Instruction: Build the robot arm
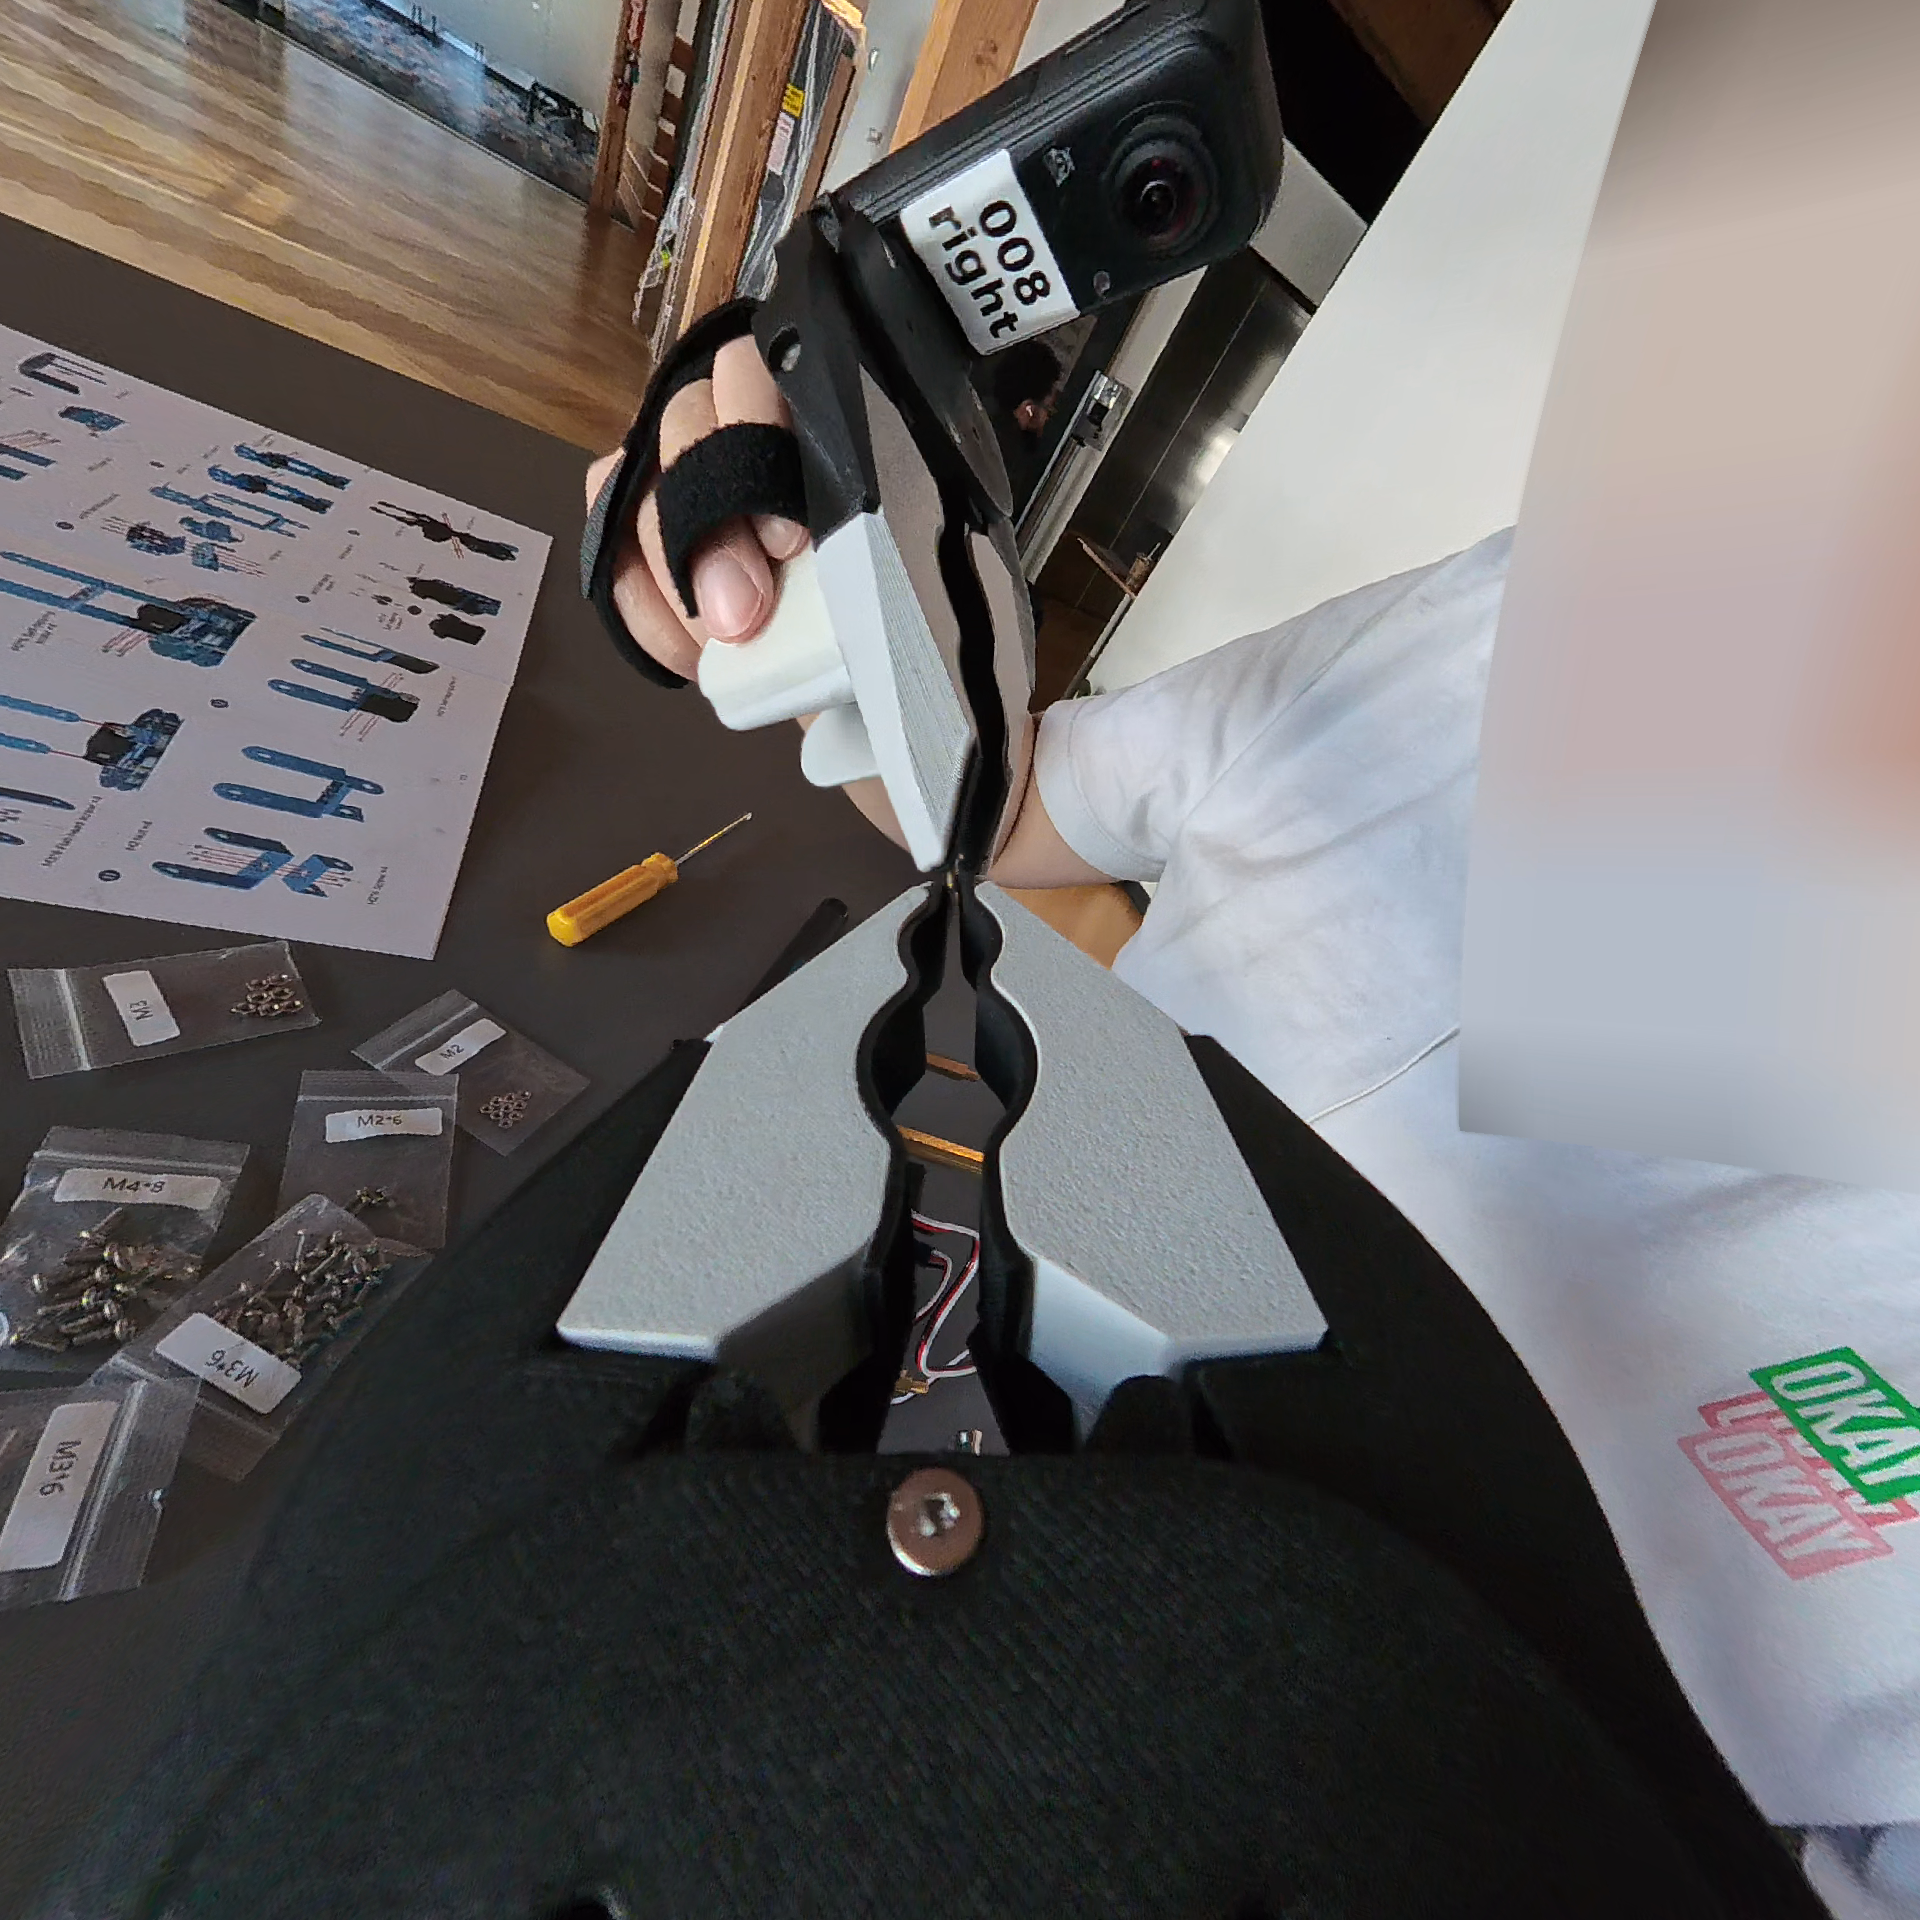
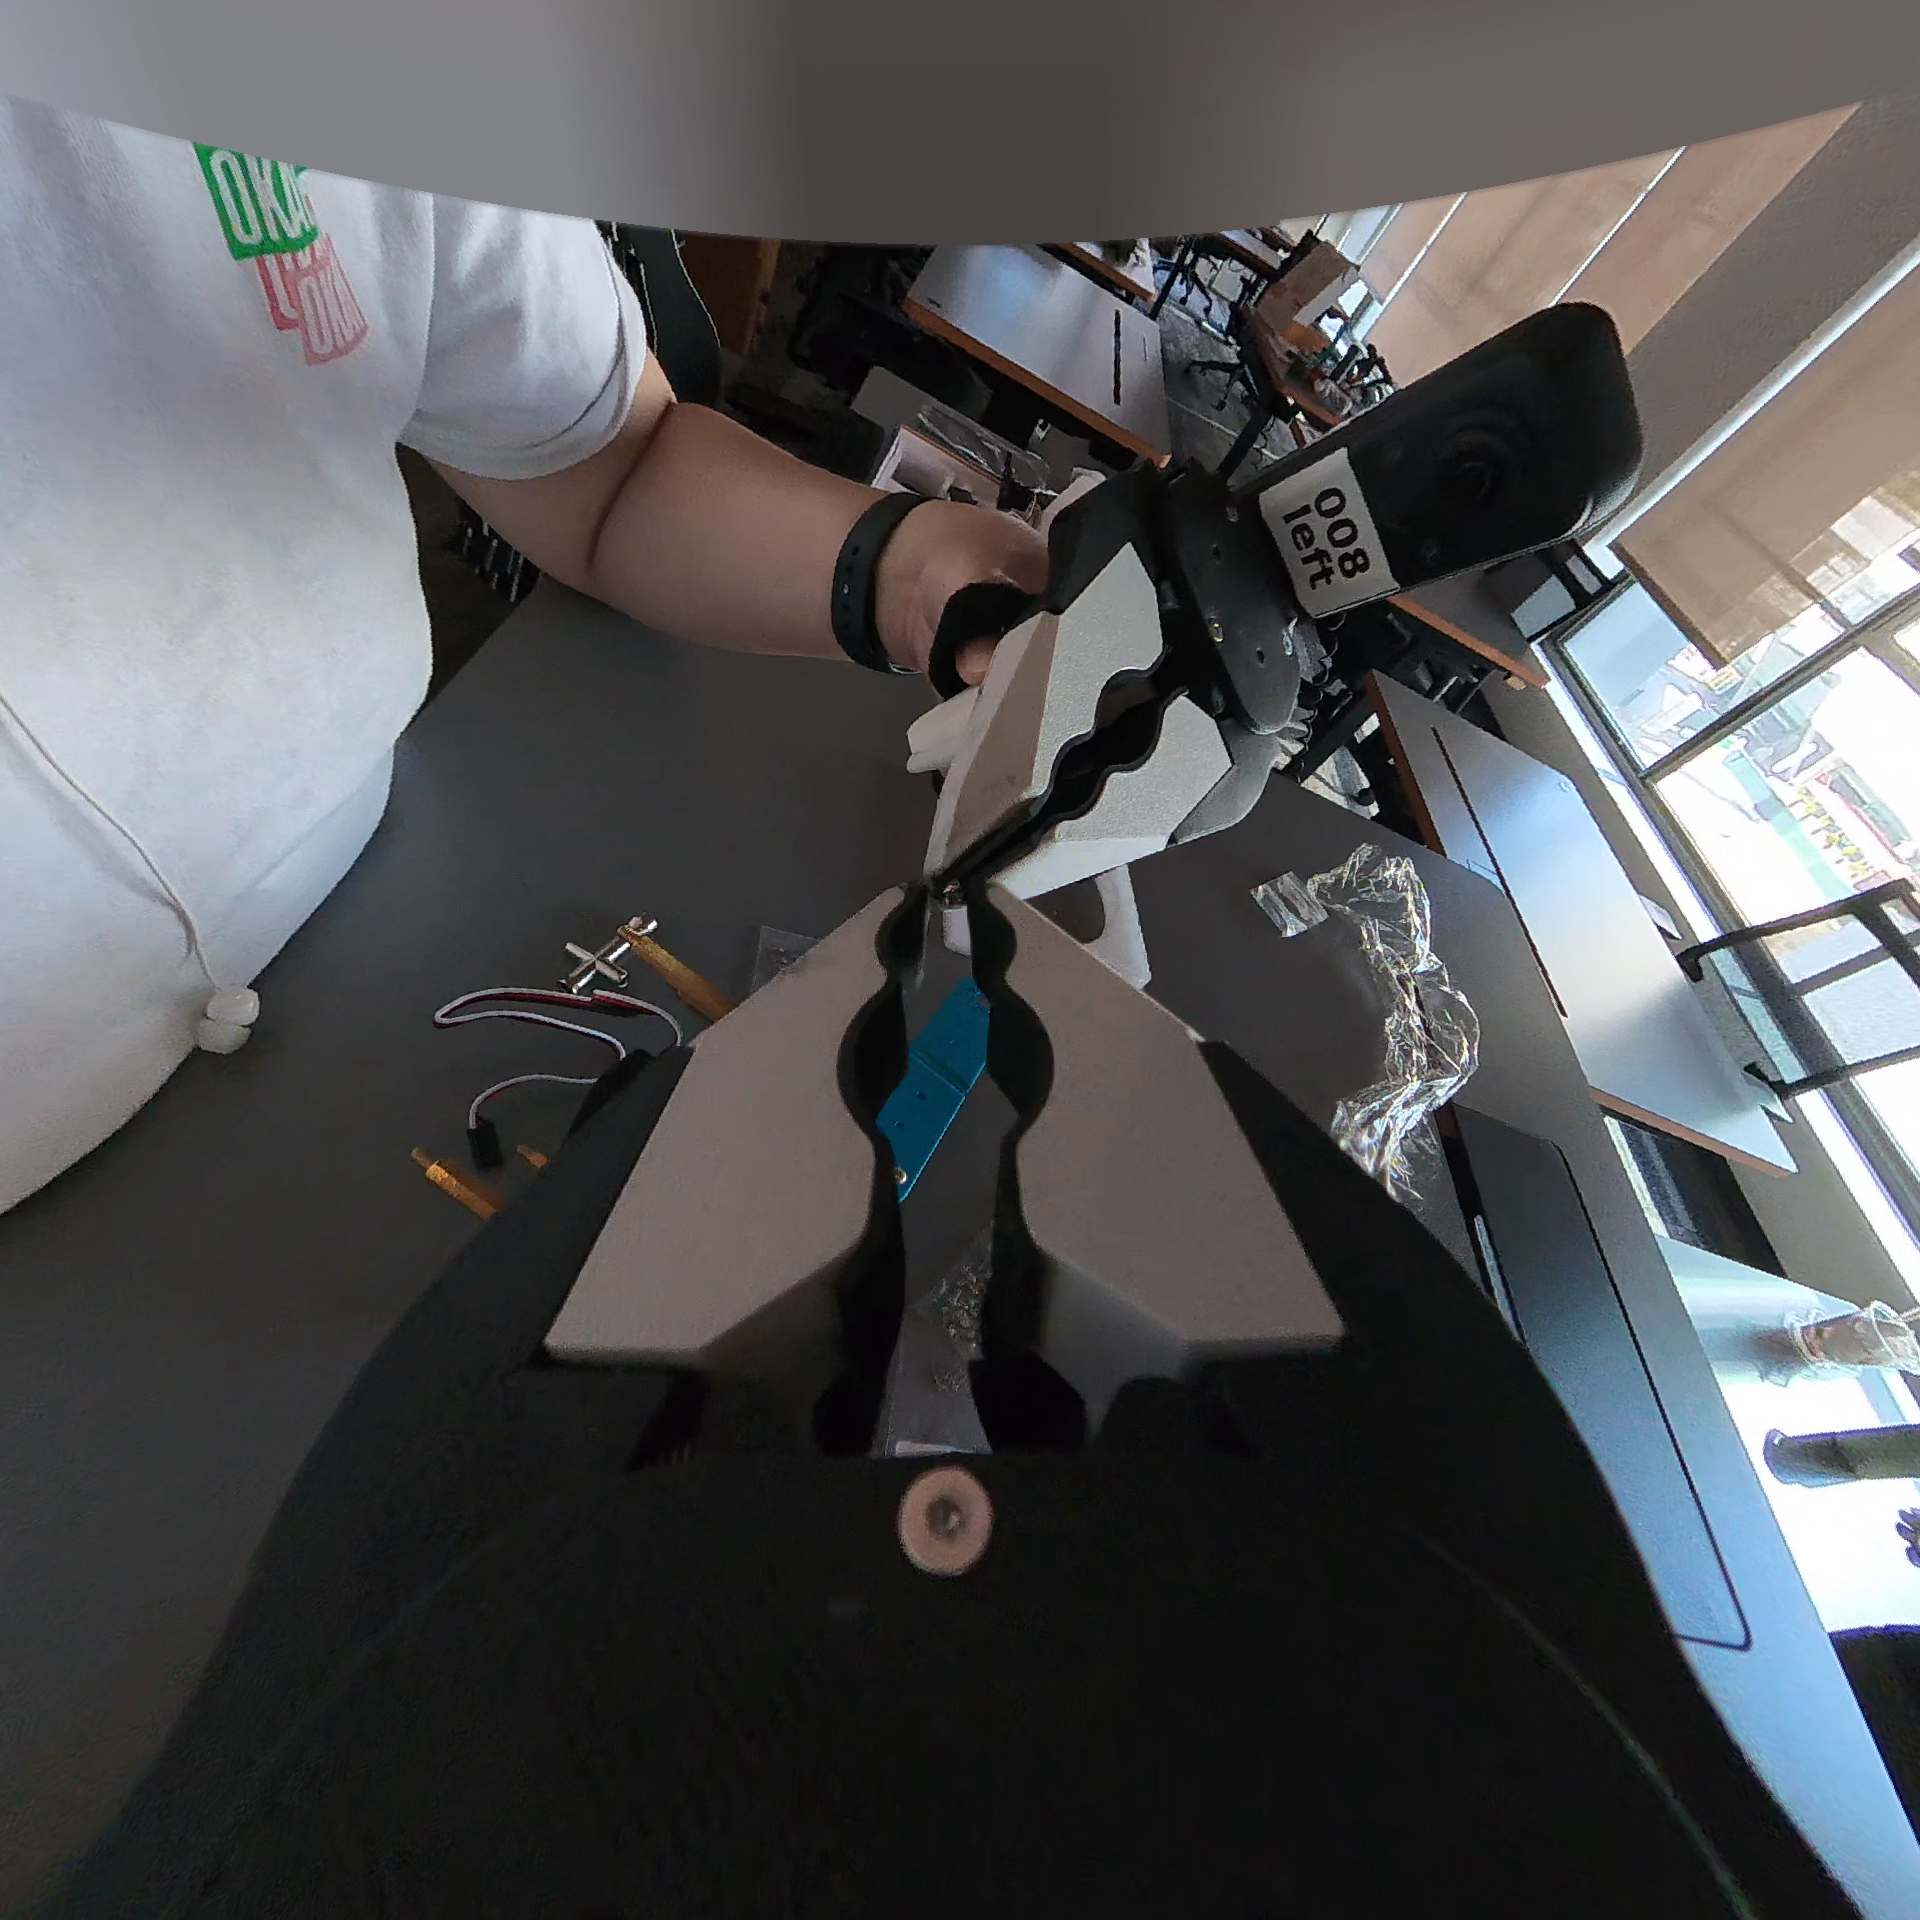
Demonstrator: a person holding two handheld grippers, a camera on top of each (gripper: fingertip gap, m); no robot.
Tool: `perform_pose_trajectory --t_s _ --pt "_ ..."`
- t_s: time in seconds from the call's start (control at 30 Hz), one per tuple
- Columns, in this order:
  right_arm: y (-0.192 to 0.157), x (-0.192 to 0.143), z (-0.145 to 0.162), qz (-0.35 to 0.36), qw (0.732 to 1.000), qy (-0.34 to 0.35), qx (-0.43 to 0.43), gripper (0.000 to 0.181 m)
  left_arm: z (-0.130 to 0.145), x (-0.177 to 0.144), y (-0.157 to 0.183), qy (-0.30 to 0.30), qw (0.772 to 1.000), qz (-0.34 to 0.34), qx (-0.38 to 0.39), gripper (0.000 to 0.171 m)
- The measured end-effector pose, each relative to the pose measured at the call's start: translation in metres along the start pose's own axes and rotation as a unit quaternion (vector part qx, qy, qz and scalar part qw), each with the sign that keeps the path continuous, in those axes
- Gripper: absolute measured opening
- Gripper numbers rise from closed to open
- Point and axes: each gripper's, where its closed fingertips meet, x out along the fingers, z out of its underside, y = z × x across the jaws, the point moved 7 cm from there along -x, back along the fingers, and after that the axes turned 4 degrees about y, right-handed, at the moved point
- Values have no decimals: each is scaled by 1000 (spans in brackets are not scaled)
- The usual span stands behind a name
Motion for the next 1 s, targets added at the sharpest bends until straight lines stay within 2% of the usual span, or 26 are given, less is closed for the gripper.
perform_pose_trajectory --t_s 0.63,0.7,0.77,0.87,1.0 --pt "2 -2 0 5 1000 8 7 3 -1 -1 2 -1 1000 1 12 1" --pt "4 -2 2 5 1000 -10 5 3 -1 -9 -2 -18 999 -30 33 23" --pt "9 -4 9 0 998 -55 7 3 5 -21 -11 -54 991 -89 81 35" --pt "12 -1 22 -57 987 -147 20 3 19 -33 -22 -108 973 -151 141 55" --pt "15 9 32 -148 963 -224 34 4 36 -28 -28 -143 967 -135 165 64"
